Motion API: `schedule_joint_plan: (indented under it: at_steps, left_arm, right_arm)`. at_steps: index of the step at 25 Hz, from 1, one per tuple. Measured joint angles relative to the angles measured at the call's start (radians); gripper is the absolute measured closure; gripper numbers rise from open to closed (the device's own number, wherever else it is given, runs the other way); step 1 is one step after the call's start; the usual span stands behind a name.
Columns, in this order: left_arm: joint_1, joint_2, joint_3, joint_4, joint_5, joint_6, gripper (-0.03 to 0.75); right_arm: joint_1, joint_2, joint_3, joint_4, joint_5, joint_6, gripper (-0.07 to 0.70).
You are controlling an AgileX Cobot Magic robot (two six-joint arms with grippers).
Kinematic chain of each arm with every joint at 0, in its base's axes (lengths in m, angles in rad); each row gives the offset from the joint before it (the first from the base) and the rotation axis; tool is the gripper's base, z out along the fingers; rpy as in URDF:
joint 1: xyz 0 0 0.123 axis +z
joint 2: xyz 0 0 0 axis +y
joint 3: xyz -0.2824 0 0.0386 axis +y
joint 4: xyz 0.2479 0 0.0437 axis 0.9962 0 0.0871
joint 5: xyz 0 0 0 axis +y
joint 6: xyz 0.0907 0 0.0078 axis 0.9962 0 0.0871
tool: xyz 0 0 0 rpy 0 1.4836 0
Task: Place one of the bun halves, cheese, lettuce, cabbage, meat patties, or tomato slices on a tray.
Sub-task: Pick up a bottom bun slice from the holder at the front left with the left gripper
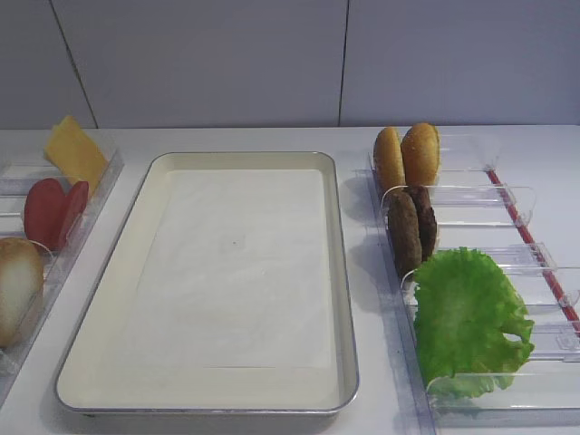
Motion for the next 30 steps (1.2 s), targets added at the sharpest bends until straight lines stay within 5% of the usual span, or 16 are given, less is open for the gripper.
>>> schedule_joint_plan:
  at_steps: [8, 15, 23, 30]
  left_arm:
    - [0.000, 0.073, -0.079, -0.033, 0.074, 0.015, 0.207]
    - [0.000, 0.319, -0.167, -0.149, 0.070, 0.029, 0.213]
    - [0.000, 0.593, -0.177, -0.184, -0.093, 0.075, 0.213]
    - [0.000, 0.805, -0.198, -0.195, -0.162, 0.133, 0.213]
  right_arm:
    - [0.000, 0.000, 0.000, 0.000, 0.000, 0.000, -0.030]
    - [0.000, 0.000, 0.000, 0.000, 0.000, 0.000, -0.030]
    - [0.000, 0.000, 0.000, 0.000, 0.000, 0.000, -0.030]
    - [0.000, 0.000, 0.000, 0.000, 0.000, 0.000, -0.030]
